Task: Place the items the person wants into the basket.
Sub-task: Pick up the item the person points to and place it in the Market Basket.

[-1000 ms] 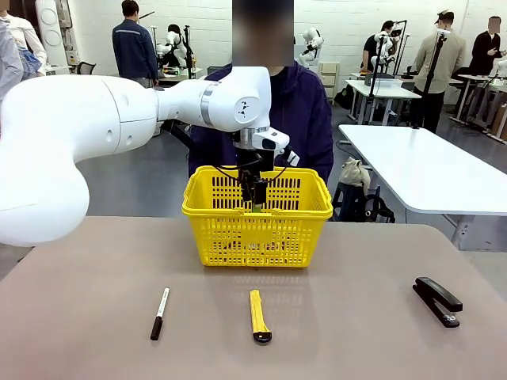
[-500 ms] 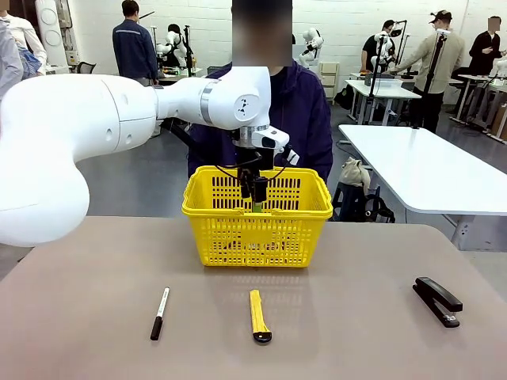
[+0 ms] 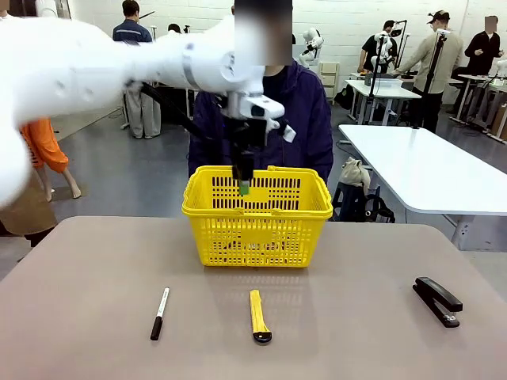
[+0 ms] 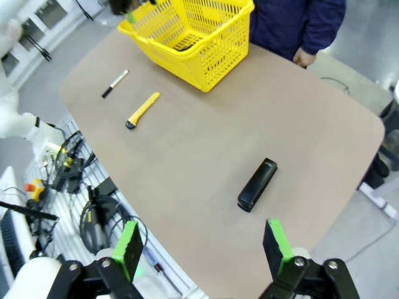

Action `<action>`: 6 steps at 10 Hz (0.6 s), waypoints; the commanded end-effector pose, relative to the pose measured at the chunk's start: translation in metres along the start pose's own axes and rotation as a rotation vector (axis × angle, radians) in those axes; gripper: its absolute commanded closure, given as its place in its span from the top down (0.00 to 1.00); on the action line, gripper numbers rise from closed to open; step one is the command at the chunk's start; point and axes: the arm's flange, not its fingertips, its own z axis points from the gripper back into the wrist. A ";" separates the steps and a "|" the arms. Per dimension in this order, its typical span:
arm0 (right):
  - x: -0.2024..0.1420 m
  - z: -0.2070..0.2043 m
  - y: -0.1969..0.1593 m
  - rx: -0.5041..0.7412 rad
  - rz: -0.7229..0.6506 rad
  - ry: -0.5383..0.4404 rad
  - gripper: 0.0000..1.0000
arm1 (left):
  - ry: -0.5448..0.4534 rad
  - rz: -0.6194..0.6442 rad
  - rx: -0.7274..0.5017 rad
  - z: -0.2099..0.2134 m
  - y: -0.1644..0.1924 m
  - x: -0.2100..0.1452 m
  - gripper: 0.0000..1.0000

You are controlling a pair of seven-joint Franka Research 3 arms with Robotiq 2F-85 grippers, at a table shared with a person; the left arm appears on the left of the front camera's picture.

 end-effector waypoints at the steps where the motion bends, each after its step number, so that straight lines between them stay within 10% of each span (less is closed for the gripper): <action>1: 0.000 0.000 0.000 0.017 0.017 -0.029 1.00 | -0.094 -0.016 0.009 0.002 -0.060 -0.107 1.00; 6: 0.000 0.000 0.000 0.017 0.017 -0.029 1.00 | -0.297 0.067 0.166 0.018 -0.117 -0.223 1.00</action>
